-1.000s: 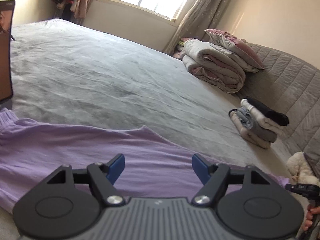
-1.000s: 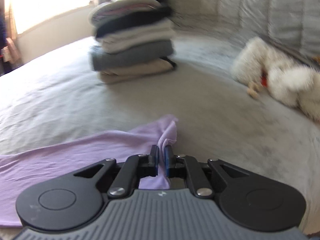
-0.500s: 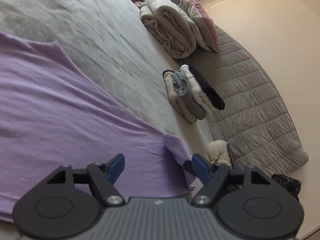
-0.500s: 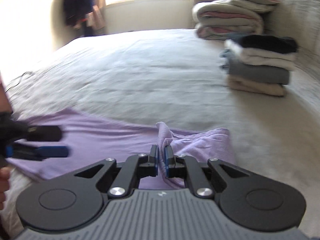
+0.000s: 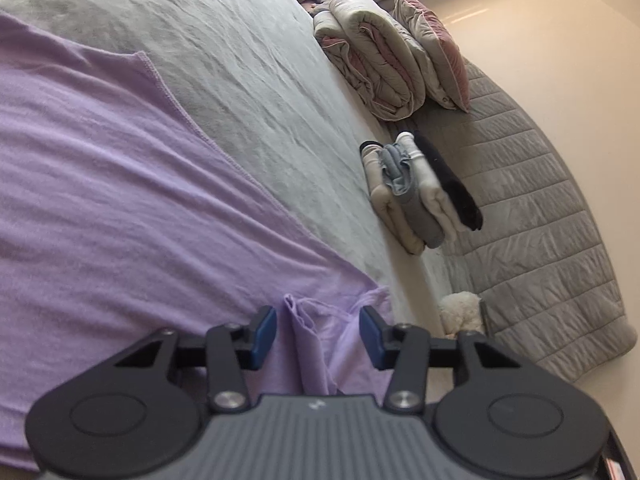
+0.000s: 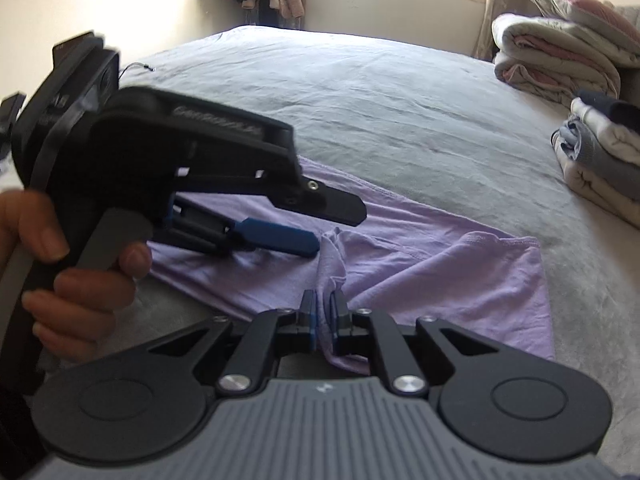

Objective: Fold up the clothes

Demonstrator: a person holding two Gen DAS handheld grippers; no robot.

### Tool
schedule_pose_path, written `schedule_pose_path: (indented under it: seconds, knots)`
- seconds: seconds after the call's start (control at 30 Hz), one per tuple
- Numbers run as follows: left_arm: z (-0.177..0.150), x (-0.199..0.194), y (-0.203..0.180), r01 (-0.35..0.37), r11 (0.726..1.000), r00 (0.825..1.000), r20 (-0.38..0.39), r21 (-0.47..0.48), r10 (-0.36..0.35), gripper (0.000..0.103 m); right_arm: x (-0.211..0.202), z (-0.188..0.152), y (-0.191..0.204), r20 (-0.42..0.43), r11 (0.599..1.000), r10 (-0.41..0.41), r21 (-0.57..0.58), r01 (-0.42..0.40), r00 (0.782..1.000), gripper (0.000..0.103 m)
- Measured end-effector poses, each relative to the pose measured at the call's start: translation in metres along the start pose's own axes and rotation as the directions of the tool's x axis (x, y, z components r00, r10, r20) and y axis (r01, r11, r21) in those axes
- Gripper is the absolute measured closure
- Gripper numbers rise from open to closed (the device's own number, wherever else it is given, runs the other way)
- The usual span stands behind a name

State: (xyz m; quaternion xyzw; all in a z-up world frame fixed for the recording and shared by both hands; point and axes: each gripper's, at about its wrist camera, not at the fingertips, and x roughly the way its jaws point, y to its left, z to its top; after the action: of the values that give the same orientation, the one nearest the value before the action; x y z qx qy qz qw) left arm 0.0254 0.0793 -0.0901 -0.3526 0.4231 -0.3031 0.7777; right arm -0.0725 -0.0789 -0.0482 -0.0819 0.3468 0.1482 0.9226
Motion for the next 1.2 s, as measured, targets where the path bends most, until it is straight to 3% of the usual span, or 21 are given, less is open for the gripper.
schedule_pose_path:
  seconds: [0.17, 0.33, 0.43, 0.67, 0.77, 0.9, 1.07, 1.2]
  knots:
    - [-0.002, 0.004, -0.004, -0.052, 0.998, 0.999, 0.017, 0.042, 0.052, 0.071, 0.0, -0.009, 0.01, 0.029, 0.996, -0.039, -0.074, 0.041, 0.999, 0.09]
    - [-0.004, 0.005, -0.002, -0.092, 0.994, 0.996, 0.026, 0.065, 0.091, 0.1, 0.0, -0.011, 0.011, 0.045, 0.995, -0.059, -0.074, 0.062, 0.997, 0.085]
    - [-0.004, 0.003, -0.004, -0.098, 0.992, 0.995, 0.037, 0.077, 0.095, 0.101, 0.001, -0.011, 0.009, 0.049, 0.996, -0.067, -0.057, 0.07, 0.997, 0.072]
    - [-0.004, -0.004, -0.01, -0.1, 0.988, 0.994, 0.065, 0.117, 0.093, 0.101, -0.001, -0.009, 0.01, 0.049, 0.999, -0.04, 0.003, 0.04, 0.998, 0.072]
    - [-0.004, -0.006, -0.013, -0.118, 0.984, 0.991, 0.072, 0.132, 0.109, 0.101, 0.0, -0.008, 0.012, 0.039, 1.0, -0.018, 0.015, 0.018, 0.999, 0.098]
    - [-0.001, -0.016, -0.022, -0.176, 0.967, 0.983, 0.093, 0.185, 0.161, 0.102, -0.008, 0.001, 0.012, 0.048, 0.997, 0.012, 0.081, -0.016, 0.999, 0.098]
    - [0.011, -0.038, -0.037, -0.191, 0.953, 0.978, 0.128, 0.236, 0.165, 0.102, -0.017, 0.02, 0.018, 0.08, 0.986, 0.095, 0.129, -0.104, 0.992, 0.099]
    - [0.022, -0.055, -0.042, -0.257, 0.921, 0.964, 0.147, 0.293, 0.223, 0.102, -0.012, 0.031, 0.03, 0.091, 0.974, 0.156, 0.149, -0.169, 0.984, 0.099]
